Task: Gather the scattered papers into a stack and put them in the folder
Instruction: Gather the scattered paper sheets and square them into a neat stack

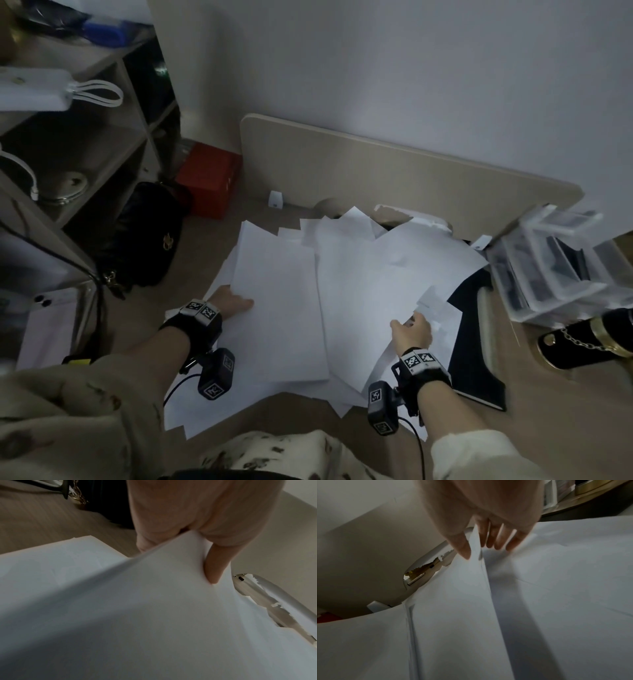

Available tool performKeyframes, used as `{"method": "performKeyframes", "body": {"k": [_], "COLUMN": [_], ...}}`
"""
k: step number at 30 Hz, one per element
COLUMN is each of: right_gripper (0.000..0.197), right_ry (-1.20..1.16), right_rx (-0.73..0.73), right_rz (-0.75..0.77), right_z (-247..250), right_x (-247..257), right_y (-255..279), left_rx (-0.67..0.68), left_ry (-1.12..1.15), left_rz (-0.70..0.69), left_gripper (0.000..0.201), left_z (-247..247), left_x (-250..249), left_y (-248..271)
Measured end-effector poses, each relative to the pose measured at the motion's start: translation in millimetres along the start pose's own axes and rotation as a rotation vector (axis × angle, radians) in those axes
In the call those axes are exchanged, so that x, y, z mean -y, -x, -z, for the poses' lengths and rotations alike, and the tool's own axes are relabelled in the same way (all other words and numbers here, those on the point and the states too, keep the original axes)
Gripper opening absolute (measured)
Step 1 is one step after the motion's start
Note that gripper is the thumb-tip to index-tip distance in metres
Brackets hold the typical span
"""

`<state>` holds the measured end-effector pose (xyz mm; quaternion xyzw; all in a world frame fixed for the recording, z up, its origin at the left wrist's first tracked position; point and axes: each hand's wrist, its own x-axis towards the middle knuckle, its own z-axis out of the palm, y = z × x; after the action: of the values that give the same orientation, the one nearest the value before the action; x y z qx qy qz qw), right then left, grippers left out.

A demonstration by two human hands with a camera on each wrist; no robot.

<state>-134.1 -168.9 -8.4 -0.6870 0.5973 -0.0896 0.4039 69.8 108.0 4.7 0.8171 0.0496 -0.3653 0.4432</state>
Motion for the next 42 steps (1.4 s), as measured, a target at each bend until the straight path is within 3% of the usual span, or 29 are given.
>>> {"method": "performKeyframes", "body": {"k": [2, 4, 8, 11, 15, 22, 26, 30, 34, 37, 39, 42], "right_gripper": [0.035, 0.016, 0.02, 0.017, 0.039, 0.043, 0.047, 0.048, 0.037, 0.027, 0.04, 0.054], "right_ry": [-0.116, -0.131, -0.048, -0.005, -0.11, -0.402, -0.455, -0.352, -0.229, -0.162, -0.113, -0.114], "right_rx": [0.023, 0.116, 0.245, 0.098, -0.156, -0.285, -0.132, 0.094, 0.323, 0.475, 0.473, 0.32], "right_rz": [0.026, 0.026, -0.059, -0.007, 0.037, 0.056, 0.024, 0.07, 0.103, 0.075, 0.079, 0.03], "right_z": [2, 0, -13, -7, 18, 36, 28, 14, 2, -4, -5, -3], "right_x": [5, 9, 6, 10, 26, 36, 31, 21, 11, 10, 13, 15], "right_y": [-3, -5, -7, -6, -5, -4, -1, 3, 12, 19, 20, 15], "left_rx": [0.001, 0.006, 0.016, 0.021, 0.014, 0.016, 0.07, 0.078, 0.065, 0.094, 0.119, 0.12], "left_ry": [0.003, 0.01, 0.041, 0.032, 0.041, 0.057, 0.095, 0.182, 0.244, 0.239, 0.214, 0.203], "left_rz": [0.006, 0.008, 0.023, 0.032, 0.02, -0.001, -0.009, 0.016, 0.038, 0.033, 0.021, 0.024], "left_gripper": [0.047, 0.048, 0.047, 0.042, 0.041, 0.044, 0.044, 0.049, 0.062, 0.051, 0.046, 0.044], "left_z": [-1, -3, -4, -5, -6, -22, -30, -39, -42, -44, -43, -41], "left_x": [2, 2, 5, 7, 6, -7, -5, -15, -10, -12, -12, -9], "left_y": [-2, -1, 0, 2, 0, 15, 11, 26, 24, 29, 30, 28]}}
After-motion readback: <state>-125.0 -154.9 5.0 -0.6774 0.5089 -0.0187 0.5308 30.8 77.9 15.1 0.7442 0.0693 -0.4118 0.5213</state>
